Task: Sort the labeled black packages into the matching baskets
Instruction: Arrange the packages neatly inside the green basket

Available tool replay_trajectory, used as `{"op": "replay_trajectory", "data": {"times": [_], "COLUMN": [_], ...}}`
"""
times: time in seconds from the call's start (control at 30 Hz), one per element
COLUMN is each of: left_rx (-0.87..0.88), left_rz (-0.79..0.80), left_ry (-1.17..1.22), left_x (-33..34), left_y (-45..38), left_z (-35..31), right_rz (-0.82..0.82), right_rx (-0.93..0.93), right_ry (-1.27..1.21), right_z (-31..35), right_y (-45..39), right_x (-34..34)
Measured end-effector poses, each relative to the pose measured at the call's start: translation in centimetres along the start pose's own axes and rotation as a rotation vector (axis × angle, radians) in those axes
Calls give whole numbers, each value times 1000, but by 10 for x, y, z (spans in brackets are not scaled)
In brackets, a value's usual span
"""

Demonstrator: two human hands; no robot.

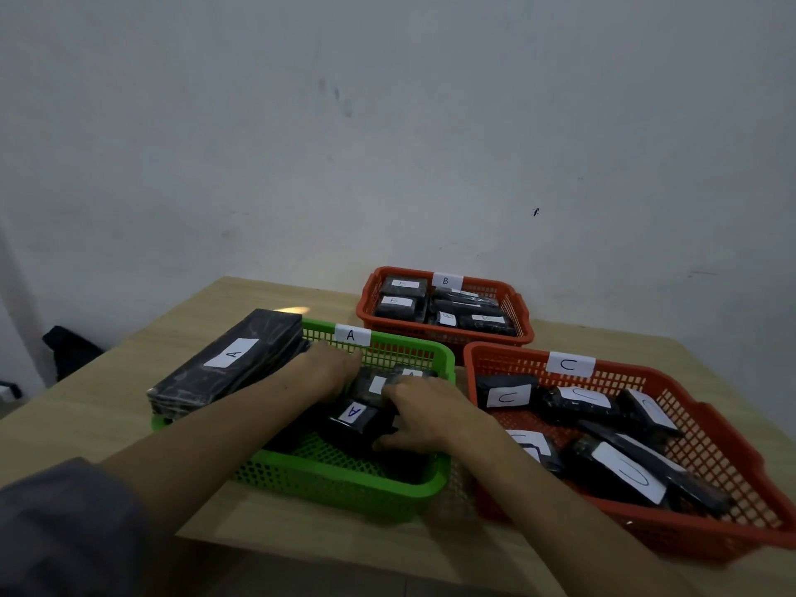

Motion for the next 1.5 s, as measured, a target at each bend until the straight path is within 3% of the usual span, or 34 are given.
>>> {"op": "replay_trajectory", "data": {"times": [0.3, 0.53, 0.67, 0.77, 0.97, 1.13, 1.27, 1.5], "left_rx": [64, 11, -15, 26, 125, 99, 94, 71], "left_rz": [-94, -11, 152, 303, 210, 97, 12, 313], "left_ry": [148, 211, 325, 334, 400, 507, 533, 469], "left_x": [4, -19, -41, -38, -14, -32, -40, -32], "left_y": [-14, -3, 10, 22, 28, 24, 12, 16], "left_z": [3, 14, 20, 13, 0, 16, 13, 9], "right_rz": [94, 148, 123, 160, 208, 354, 311, 302], "right_rx": [61, 108, 131, 128, 96, 66, 63, 32], "right_ry": [25, 5, -127, -86, 18, 68, -26, 23], "right_z": [10, 24, 20, 19, 18, 4, -4, -6], "right_y": [1, -10, -10, -10, -2, 6, 13, 12], "right_x": [-2, -5, -7, -10, -15, -27, -26, -17]}}
Point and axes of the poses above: each hand's wrist, its own y-axis away from the middle knuckle, its own x-axis out of the palm, z = x × y, the point moved 1 cm from there along -y, towards the middle knuckle, and after that the axes turned 15 degrees about y, right-handed, at the moved point
